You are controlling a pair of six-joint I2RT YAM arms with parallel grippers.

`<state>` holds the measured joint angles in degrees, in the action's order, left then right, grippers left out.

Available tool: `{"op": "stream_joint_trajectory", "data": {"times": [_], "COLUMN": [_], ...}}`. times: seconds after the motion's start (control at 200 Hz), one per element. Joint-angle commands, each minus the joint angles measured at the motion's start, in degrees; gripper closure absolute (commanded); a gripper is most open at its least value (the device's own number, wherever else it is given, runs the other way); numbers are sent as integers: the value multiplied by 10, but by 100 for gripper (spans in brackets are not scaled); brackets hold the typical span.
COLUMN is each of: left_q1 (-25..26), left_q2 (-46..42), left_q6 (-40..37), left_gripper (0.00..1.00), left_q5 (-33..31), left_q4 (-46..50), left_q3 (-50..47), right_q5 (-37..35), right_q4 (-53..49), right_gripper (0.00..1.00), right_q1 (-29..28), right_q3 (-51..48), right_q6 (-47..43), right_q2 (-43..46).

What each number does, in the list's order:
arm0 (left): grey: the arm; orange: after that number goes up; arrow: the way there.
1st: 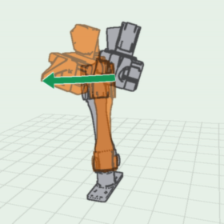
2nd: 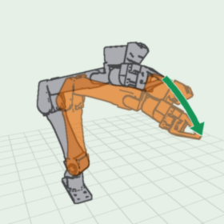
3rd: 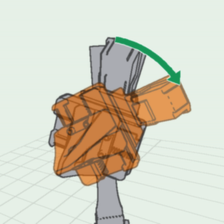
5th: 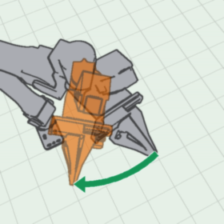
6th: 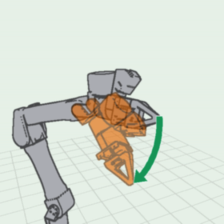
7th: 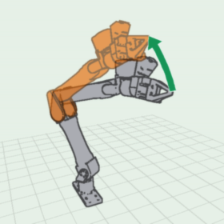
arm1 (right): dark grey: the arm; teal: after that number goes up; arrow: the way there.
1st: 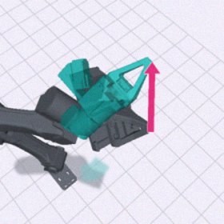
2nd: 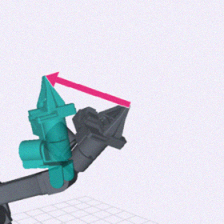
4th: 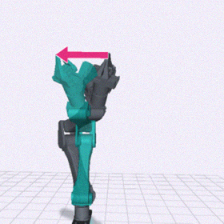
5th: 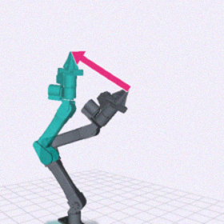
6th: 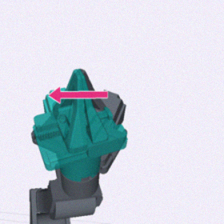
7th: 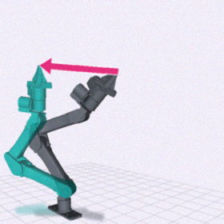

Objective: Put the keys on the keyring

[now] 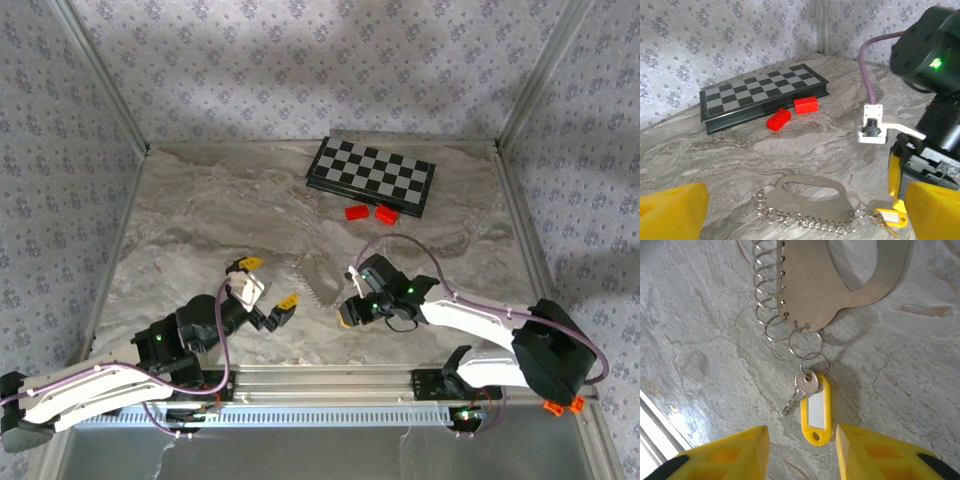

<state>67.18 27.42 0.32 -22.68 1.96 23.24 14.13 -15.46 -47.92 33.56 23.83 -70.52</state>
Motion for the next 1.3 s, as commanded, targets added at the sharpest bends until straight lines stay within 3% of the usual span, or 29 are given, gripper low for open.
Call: {"op": "stream_joint_trajectory", "data": {"times": [0.0,0.26,0.47,0.54,0.695,0.875,1.129,1.294], "left_q1": [-1,-4,-22,-37,-66,-115,-225,-291], "left_q2": [-1,-26,-50,-59,-75,-71,-52,-11], "left_q6": [11,32,65,75,59,56,76,85], "left_gripper": [1,0,0,0,0,0,0,0], "left_q5": [-41,-101,-266,-292,-299,-315,-292,-260], "left_q4": [16,57,137,149,128,111,118,99], "left_q3": [27,39,47,41,5,-21,-32,-37], "right_q5": [-30,-76,-130,-134,-141,-160,-191,-284], "right_q4": [-40,-75,-85,-93,-107,-107,-95,-51], "right_gripper": [53,38,22,19,0,0,0,0], "right_q1": [2,23,66,84,129,184,266,297], "right_q3": [3,19,30,33,27,22,7,-24], "right_q6": [-10,-42,-70,-80,-96,-102,-98,-83], "right_q2": [31,113,184,204,242,273,321,364]}}
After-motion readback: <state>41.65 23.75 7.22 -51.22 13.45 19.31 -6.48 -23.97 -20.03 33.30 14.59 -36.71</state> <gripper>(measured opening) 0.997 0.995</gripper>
